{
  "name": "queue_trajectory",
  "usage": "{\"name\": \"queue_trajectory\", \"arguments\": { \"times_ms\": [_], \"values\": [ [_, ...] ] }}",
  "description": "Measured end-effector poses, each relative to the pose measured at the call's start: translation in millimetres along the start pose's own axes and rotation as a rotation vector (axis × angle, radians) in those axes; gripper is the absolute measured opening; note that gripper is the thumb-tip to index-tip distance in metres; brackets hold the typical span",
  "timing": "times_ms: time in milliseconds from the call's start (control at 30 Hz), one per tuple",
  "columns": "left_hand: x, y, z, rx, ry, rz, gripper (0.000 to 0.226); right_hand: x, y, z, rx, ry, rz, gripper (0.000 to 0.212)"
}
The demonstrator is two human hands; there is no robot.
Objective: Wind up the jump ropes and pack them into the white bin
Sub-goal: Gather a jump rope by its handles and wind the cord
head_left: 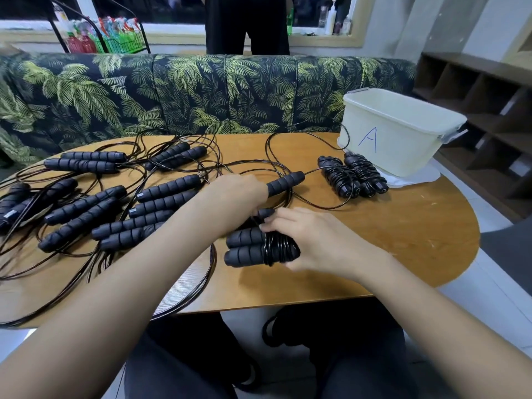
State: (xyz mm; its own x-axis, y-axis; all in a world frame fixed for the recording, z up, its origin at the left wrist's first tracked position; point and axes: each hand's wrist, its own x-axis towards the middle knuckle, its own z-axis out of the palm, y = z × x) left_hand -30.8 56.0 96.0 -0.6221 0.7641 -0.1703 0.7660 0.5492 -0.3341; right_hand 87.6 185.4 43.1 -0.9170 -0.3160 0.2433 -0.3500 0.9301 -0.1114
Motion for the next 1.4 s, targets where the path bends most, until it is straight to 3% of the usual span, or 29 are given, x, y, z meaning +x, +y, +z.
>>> {"name": "queue_trajectory", "arguments": {
  "times_ms": [67, 200, 300, 367, 400, 433, 533, 633, 733, 867, 967, 1100, 1200, 1300, 1400],
  "values": [
    [-3, 3, -1, -0.014, 0.044, -0.039, 0.012, 1, -1, 3, 0.035, 0.019, 0.041, 0.061],
    [-19, 13, 0, -0.218, 0.338, -0.189, 0.010, 7, 0, 3, 0.118, 0.203, 0.282, 0.083],
    [-34, 23, 14, -0.585, 0.667, -0.208, 0.024, 11, 0, 5, 0.208, 0.395, 0.388, 0.086],
    [-44, 34, 25, -0.827, 0.948, -0.214, 0.019, 14, 4, 6, 0.358, 0.527, 0.444, 0.085],
    [-49, 40, 31, -0.972, 0.992, -0.233, 0.013, 15, 6, 6, 0.438, 0.586, 0.470, 0.084],
    [-51, 45, 36, -1.160, 0.969, -0.230, 0.011, 16, 8, 6, 0.502, 0.629, 0.491, 0.083],
    [-46, 40, 54, -1.714, 0.694, -0.139, 0.012, 10, 12, 6, 0.654, 0.652, 0.513, 0.075],
    [-37, 21, 73, -1.846, 0.314, 0.095, 0.014, 0, 15, 5, 0.873, 0.584, 0.476, 0.071],
    [-38, 11, 70, -1.733, 0.075, 0.302, 0.044, -5, 12, 1, 1.046, 0.474, 0.330, 0.067],
    [-35, -22, 43, -1.312, -0.055, 0.414, 0.050, -16, 13, -14, 1.025, 0.177, 0.167, 0.069],
    [-23, -30, 29, -0.840, -0.069, 0.563, 0.023, -14, 15, -20, 0.731, 0.014, 0.092, 0.069],
    [-14, -20, 11, -0.251, -0.003, 0.389, 0.015, -6, 15, -18, 0.442, -0.033, -0.003, 0.068],
    [-16, -7, 5, 0.019, 0.037, 0.265, 0.012, -7, 12, -15, 0.208, -0.004, 0.029, 0.067],
    [-13, 4, 5, 0.076, 0.006, 0.143, 0.008, -7, 3, -7, -0.026, 0.132, 0.041, 0.067],
    [-13, 11, 5, -0.049, 0.023, 0.020, 0.014, -7, -3, 6, -0.150, 0.261, 0.116, 0.073]
  ]
}}
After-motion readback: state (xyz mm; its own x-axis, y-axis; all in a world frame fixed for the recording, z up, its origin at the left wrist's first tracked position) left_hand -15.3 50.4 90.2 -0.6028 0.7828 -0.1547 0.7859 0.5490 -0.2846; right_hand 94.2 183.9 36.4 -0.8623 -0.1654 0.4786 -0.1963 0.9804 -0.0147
